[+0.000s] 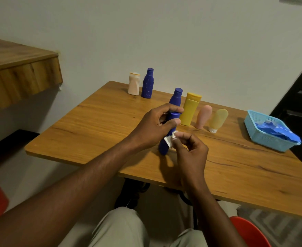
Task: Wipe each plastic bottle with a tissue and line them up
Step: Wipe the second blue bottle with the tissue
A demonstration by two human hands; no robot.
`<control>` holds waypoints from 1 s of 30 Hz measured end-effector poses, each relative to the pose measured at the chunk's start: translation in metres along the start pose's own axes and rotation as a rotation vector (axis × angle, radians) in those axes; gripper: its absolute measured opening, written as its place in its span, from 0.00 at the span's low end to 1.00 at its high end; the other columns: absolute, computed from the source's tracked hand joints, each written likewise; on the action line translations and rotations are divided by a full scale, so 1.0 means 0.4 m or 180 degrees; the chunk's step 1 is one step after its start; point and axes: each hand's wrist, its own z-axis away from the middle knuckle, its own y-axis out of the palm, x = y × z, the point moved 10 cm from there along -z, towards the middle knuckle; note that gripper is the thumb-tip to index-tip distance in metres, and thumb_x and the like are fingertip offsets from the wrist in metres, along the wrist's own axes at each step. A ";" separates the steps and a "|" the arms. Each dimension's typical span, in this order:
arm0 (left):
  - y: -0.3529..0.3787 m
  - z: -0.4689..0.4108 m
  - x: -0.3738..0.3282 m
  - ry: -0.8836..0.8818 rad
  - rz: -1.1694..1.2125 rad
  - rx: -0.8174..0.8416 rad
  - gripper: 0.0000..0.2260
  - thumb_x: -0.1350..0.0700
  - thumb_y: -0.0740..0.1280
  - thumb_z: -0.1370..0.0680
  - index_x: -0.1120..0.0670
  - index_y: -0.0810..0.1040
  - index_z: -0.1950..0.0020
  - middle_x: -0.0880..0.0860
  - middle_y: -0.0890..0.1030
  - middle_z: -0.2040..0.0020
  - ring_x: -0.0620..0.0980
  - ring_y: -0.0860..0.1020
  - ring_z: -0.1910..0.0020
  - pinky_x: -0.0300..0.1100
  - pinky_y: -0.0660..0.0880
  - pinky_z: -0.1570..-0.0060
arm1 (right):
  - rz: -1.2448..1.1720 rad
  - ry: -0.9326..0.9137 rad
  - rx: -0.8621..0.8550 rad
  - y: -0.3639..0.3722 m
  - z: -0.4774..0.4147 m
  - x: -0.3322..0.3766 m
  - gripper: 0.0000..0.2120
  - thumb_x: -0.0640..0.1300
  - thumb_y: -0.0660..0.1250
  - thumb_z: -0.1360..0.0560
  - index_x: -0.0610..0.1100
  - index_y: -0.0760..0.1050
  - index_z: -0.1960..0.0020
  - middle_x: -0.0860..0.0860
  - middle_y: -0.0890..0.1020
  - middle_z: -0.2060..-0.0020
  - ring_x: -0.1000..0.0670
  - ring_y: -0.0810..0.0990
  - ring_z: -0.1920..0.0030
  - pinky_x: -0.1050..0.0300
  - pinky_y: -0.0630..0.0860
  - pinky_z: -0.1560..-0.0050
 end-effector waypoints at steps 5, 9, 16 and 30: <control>0.003 0.006 0.006 -0.0071 -0.0146 0.0003 0.15 0.57 0.68 0.18 0.49 0.76 0.31 0.47 0.79 0.33 0.43 0.77 0.33 0.47 0.75 0.32 | -0.0172 -0.0231 -0.0125 -0.003 -0.062 0.061 0.05 0.39 0.69 0.21 0.44 0.81 0.46 0.49 0.85 0.53 0.47 0.84 0.49 0.47 0.82 0.48; 0.000 0.015 0.014 -0.0284 -0.0134 0.0002 0.23 0.53 0.68 0.18 0.47 0.67 0.23 0.49 0.76 0.27 0.45 0.74 0.29 0.42 0.72 0.31 | -0.0129 0.0028 0.0007 0.023 -0.074 0.026 0.08 0.38 0.65 0.19 0.44 0.81 0.44 0.51 0.86 0.54 0.51 0.84 0.51 0.56 0.82 0.53; -0.002 0.020 0.004 -0.0236 -0.0372 -0.0039 0.21 0.54 0.68 0.18 0.50 0.70 0.25 0.51 0.75 0.27 0.45 0.74 0.30 0.42 0.73 0.32 | 0.0173 0.1037 0.0401 0.027 -0.004 -0.100 0.10 0.37 0.64 0.19 0.46 0.83 0.46 0.48 0.87 0.54 0.42 0.85 0.50 0.44 0.81 0.47; -0.006 0.014 0.016 -0.0343 -0.0197 -0.0007 0.21 0.55 0.69 0.18 0.52 0.72 0.25 0.51 0.76 0.28 0.45 0.75 0.30 0.37 0.73 0.33 | -0.0052 0.0872 0.0102 0.050 -0.047 -0.062 0.09 0.39 0.62 0.18 0.42 0.81 0.46 0.45 0.85 0.55 0.45 0.82 0.56 0.52 0.79 0.55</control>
